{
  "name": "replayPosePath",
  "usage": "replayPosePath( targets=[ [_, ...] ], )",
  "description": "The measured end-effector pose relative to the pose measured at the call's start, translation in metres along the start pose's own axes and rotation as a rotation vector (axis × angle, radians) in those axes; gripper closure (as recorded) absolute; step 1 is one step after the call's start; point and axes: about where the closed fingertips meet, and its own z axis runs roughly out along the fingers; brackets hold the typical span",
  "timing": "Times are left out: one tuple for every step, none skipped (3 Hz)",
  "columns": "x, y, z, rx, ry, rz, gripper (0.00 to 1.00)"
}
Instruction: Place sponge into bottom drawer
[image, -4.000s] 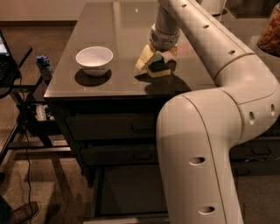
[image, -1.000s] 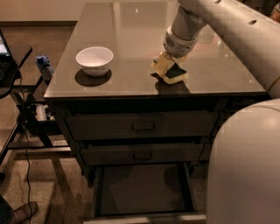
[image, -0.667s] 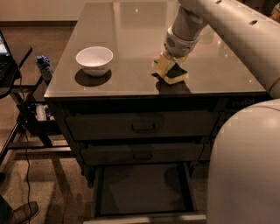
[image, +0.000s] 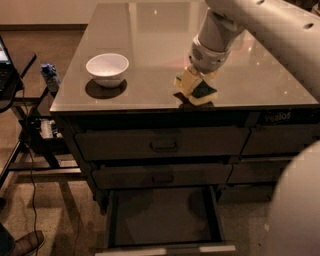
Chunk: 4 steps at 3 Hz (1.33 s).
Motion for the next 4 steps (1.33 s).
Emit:
replayPosePath(
  targets=[
    [0.03, 0.022, 0.001, -0.034, 0.033, 0.007, 1.0],
    [0.03, 0.022, 0.001, -0.034, 0.033, 0.007, 1.0],
    [0.048, 0.021, 0.001, -0.06, 0.011, 0.014, 1.0],
    [0.088, 0.031, 0.013, -0.109, 0.029, 0.063, 1.0]
  ],
)
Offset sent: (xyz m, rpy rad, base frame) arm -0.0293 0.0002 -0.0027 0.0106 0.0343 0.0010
